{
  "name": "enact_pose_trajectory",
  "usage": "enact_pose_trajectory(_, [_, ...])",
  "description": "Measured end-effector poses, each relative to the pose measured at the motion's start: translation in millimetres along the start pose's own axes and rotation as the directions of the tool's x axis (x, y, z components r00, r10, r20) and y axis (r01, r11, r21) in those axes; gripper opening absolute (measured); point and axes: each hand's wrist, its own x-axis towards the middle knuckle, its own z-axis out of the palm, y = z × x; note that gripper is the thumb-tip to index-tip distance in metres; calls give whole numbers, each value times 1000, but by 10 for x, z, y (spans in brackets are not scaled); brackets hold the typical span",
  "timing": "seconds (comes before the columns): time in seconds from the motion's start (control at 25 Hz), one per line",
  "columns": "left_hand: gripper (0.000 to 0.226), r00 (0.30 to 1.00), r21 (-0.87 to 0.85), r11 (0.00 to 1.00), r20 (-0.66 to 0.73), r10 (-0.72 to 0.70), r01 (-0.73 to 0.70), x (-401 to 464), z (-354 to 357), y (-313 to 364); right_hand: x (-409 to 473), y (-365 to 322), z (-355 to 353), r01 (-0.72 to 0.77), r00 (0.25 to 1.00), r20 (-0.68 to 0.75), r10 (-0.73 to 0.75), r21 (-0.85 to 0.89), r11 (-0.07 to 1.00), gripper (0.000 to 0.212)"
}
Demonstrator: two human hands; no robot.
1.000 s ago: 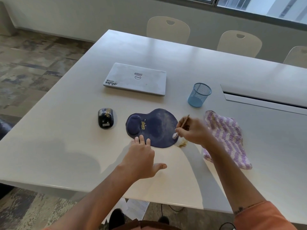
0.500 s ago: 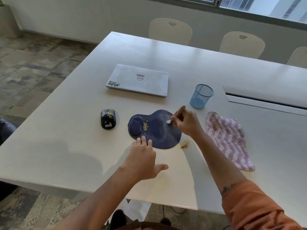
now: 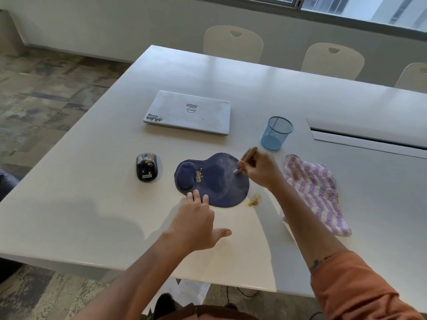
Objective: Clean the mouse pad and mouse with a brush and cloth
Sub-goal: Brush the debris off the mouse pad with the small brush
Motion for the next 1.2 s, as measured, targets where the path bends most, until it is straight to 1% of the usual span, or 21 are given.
enact_pose_trajectory(0.08, [110,1000,3,1000,-5,-4,4,2,7,-2,-82,101,13,-11,999,43,15,-94,995,14])
enact_pose_trajectory(0.16, [110,1000,-1,1000,-9,-10,10,7,27,-1,-218,201,-77,-40,991,120,62,-181,983,12])
enact_pose_trajectory(0.28, [111,1000,-20,999,-12,-25,25,21,52,5,-362,167,-288,-96,959,248,140,-180,979,13])
enact_pose_trajectory(0.32, [111,1000,-19,999,-12,-25,25,23,54,7,-350,134,-327,-106,956,256,146,-166,980,12])
enact_pose_trajectory(0.36, [111,1000,-15,1000,-13,-23,23,24,48,7,-327,86,-341,-105,963,232,135,-137,985,12])
enact_pose_trajectory(0.48, [111,1000,-3,1000,-8,-15,15,27,33,9,-244,4,-207,-92,994,74,86,77,993,10])
enact_pose_trajectory(0.52, [111,1000,-1,1000,-6,-15,15,25,33,10,-253,-10,-138,-69,997,46,65,101,993,10])
enact_pose_trajectory(0.64, [111,1000,11,1000,-9,-17,18,26,40,11,-381,85,-25,-26,997,69,24,30,999,12])
enact_pose_trajectory(0.76, [110,1000,10,1000,-9,-21,21,22,25,17,-492,193,-201,-31,979,196,46,-82,996,19])
enact_pose_trajectory(0.8, [110,1000,10,1000,-5,-20,20,21,15,21,-494,209,-268,-29,972,228,53,-106,994,20])
enact_pose_trajectory(0.84, [109,1000,11,1000,0,-18,18,22,7,25,-479,209,-322,-23,973,226,48,-112,993,20])
enact_pose_trajectory(0.88, [109,1000,14,1000,6,-16,16,21,-2,29,-444,197,-351,-23,982,185,42,-101,995,18])
enact_pose_trajectory(0.96, [109,1000,18,1000,10,-17,17,15,-8,34,-321,167,-334,-50,998,42,51,-9,999,12])
enact_pose_trajectory(1.04, [110,1000,17,1000,12,-19,19,8,-6,26,-124,111,-230,-51,995,-80,57,78,996,9])
enact_pose_trajectory(1.08, [110,1000,16,1000,11,-17,17,5,-8,23,-14,86,-163,-47,991,-119,58,95,994,9])
enact_pose_trajectory(1.12, [110,1000,15,1000,7,-14,13,4,-16,25,87,61,-101,-49,988,-139,63,102,994,8])
enact_pose_trajectory(1.2, [109,1000,16,1000,8,-8,8,-1,-27,27,249,52,-16,-68,990,-113,79,97,993,8])
